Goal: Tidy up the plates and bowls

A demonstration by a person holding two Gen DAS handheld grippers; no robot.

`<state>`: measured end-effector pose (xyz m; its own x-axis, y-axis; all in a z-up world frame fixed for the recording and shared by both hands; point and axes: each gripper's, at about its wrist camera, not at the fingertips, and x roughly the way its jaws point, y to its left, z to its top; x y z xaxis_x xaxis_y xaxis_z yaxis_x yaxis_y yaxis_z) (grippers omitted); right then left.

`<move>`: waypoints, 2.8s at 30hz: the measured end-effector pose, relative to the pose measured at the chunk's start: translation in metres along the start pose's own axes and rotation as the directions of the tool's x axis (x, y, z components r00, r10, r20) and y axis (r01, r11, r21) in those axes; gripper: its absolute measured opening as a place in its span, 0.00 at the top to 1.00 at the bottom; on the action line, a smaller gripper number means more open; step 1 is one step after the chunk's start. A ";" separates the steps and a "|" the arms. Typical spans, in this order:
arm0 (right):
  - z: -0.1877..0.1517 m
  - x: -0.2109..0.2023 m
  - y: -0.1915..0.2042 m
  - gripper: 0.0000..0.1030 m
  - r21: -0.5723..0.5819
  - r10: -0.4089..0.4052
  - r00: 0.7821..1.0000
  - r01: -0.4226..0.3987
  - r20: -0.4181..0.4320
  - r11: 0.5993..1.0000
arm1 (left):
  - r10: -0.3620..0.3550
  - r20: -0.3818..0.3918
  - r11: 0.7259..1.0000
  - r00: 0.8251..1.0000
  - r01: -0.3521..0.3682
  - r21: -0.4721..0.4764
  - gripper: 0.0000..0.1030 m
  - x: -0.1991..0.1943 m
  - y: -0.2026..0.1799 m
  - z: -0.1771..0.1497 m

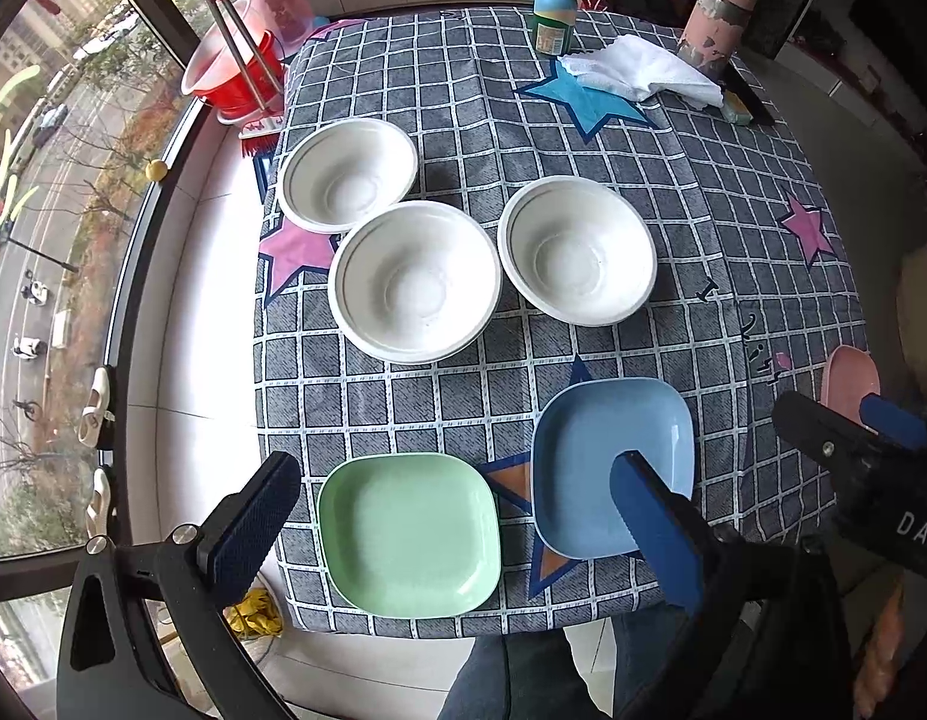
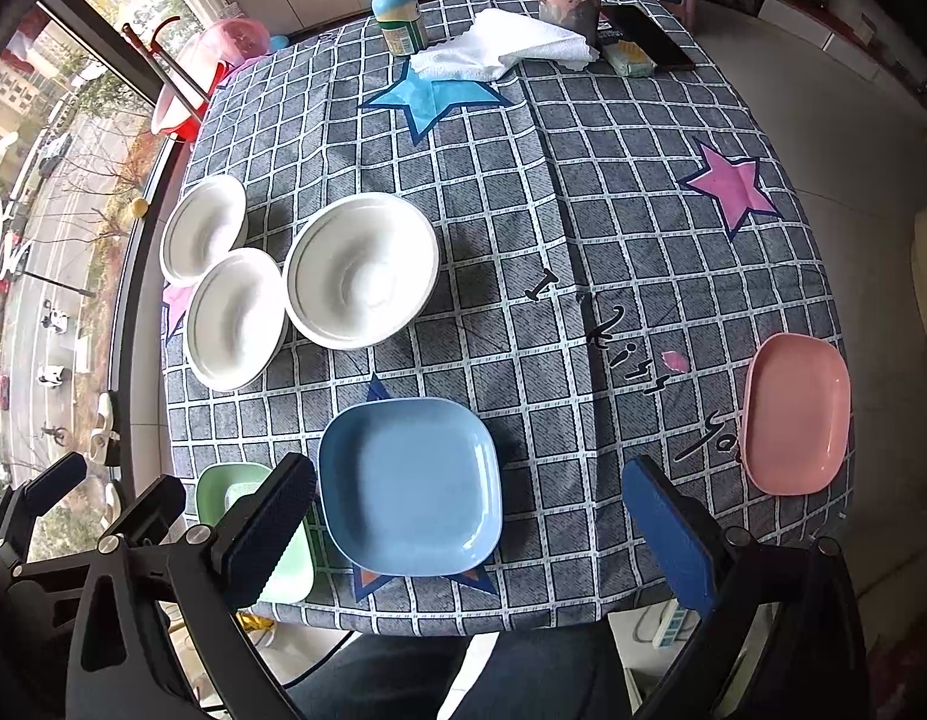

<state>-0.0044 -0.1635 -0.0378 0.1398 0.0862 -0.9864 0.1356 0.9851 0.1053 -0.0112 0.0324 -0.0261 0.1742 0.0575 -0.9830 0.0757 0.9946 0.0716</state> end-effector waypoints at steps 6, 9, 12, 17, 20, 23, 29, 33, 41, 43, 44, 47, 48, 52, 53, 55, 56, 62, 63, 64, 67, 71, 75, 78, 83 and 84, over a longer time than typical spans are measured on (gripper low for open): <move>-0.006 0.010 0.003 0.00 -0.005 -0.012 1.000 0.012 -0.029 1.000 | -0.009 -0.037 1.000 0.999 0.009 0.007 0.00 0.009 0.004 -0.007; -0.007 0.018 0.002 0.00 -0.004 -0.020 0.999 0.020 -0.031 1.000 | -0.002 -0.043 1.000 0.999 0.003 0.019 0.00 0.017 0.004 -0.011; -0.010 0.025 0.000 0.00 0.000 -0.027 0.998 0.027 -0.048 1.000 | -0.007 -0.060 1.000 0.998 0.009 0.030 0.00 0.028 0.003 -0.015; -0.013 0.036 -0.006 0.00 0.008 -0.024 0.997 0.025 -0.078 1.000 | -0.004 -0.095 0.999 0.996 0.008 0.045 0.00 0.043 0.000 -0.018; -0.015 0.044 -0.010 0.00 0.010 -0.040 0.995 0.041 -0.096 0.999 | 0.017 -0.107 0.999 0.994 -0.011 0.052 0.00 0.052 -0.001 -0.018; -0.016 0.051 -0.014 0.00 0.009 -0.051 0.992 0.052 -0.112 0.999 | 0.030 -0.115 0.998 0.993 -0.023 0.061 0.00 0.061 -0.004 -0.018; -0.019 0.067 -0.021 0.00 0.006 -0.068 0.988 0.070 -0.140 0.998 | 0.045 -0.143 0.996 0.989 -0.033 0.085 0.00 0.078 -0.011 -0.021; -0.021 0.075 -0.025 0.00 0.015 -0.071 0.984 0.075 -0.162 0.997 | 0.062 -0.165 0.994 0.984 -0.045 0.101 0.00 0.091 -0.015 -0.022; -0.027 0.094 -0.030 0.00 0.018 -0.079 0.976 0.084 -0.201 0.996 | 0.078 -0.211 0.991 0.974 -0.052 0.124 0.00 0.111 -0.023 -0.025; -0.028 0.100 -0.030 0.00 0.019 -0.075 0.974 0.081 -0.212 0.997 | 0.084 -0.219 0.990 0.972 -0.056 0.132 0.00 0.114 -0.024 -0.027; -0.029 0.103 -0.031 0.00 0.021 -0.074 0.973 0.081 -0.218 0.997 | 0.085 -0.223 0.989 0.971 -0.055 0.135 0.00 0.115 -0.025 -0.028; -0.030 0.112 -0.033 0.00 0.025 -0.071 0.970 0.079 -0.233 0.997 | 0.106 -0.228 0.987 0.968 -0.075 0.142 0.00 0.118 -0.026 -0.026; -0.031 0.115 -0.034 0.00 0.026 -0.072 0.969 0.080 -0.237 0.996 | 0.111 -0.230 0.987 0.967 -0.080 0.143 0.00 0.119 -0.027 -0.026; -0.037 0.133 -0.039 0.00 0.027 -0.096 0.964 0.106 -0.247 0.994 | 0.116 -0.246 0.986 0.962 -0.082 0.146 0.00 0.124 -0.029 -0.026; -0.038 0.138 -0.040 0.00 0.029 -0.098 0.963 0.109 -0.253 0.994 | 0.118 -0.248 0.986 0.961 -0.083 0.147 0.00 0.126 -0.029 -0.026; -0.041 0.147 -0.043 0.00 0.031 -0.101 0.960 0.113 -0.263 0.993 | 0.123 -0.255 0.985 0.959 -0.087 0.149 0.00 0.129 -0.030 -0.025; -0.045 0.153 -0.045 0.00 0.029 -0.114 0.959 0.126 -0.261 0.992 | 0.126 -0.258 0.985 0.958 -0.088 0.151 0.00 0.130 -0.031 -0.025; -0.060 0.187 -0.051 0.00 0.017 -0.146 0.952 0.156 -0.270 0.988 | 0.136 -0.270 0.982 0.953 -0.095 0.161 0.00 0.136 -0.038 -0.025; -0.060 0.191 -0.050 0.00 0.018 -0.141 0.951 0.152 -0.276 0.988 | 0.139 -0.272 0.982 0.952 -0.097 0.164 0.00 0.137 -0.039 -0.025; -0.058 0.193 -0.047 0.00 0.017 -0.132 0.950 0.143 -0.284 0.990 | 0.141 -0.273 0.981 0.952 -0.098 0.166 0.00 0.138 -0.039 -0.026; -0.060 0.211 -0.044 0.00 0.006 -0.131 0.946 0.140 -0.296 0.990 | 0.150 -0.279 0.980 0.949 -0.104 0.172 0.00 0.141 -0.042 -0.026; -0.067 0.240 -0.041 0.00 -0.002 -0.126 0.939 0.132 -0.320 0.991 | 0.166 -0.279 0.976 0.946 -0.118 0.180 0.00 0.146 -0.047 -0.023; -0.069 0.266 -0.035 0.00 -0.012 -0.123 0.932 0.127 -0.340 0.992 | 0.176 -0.280 0.973 0.944 -0.124 0.192 0.00 0.150 -0.057 -0.021; -0.073 0.281 -0.043 0.00 -0.003 -0.119 0.931 0.125 -0.344 0.992 | 0.174 -0.283 0.972 0.943 -0.119 0.203 0.00 0.155 -0.068 -0.019; -0.079 0.299 -0.062 0.00 0.011 -0.124 0.935 0.136 -0.333 0.991 | 0.171 -0.282 0.970 0.944 -0.111 0.216 0.00 0.160 -0.086 -0.017; -0.079 0.302 -0.067 0.00 0.011 -0.137 0.935 0.149 -0.327 0.989 | 0.167 -0.282 0.970 0.945 -0.107 0.217 0.00 0.162 -0.090 -0.016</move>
<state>-0.0489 -0.1921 -0.3530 -0.2085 -0.0062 -0.9780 0.1661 0.9852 -0.0417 -0.0056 -0.0463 -0.1940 -0.1000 0.2453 -0.9643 0.2676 0.9401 0.2114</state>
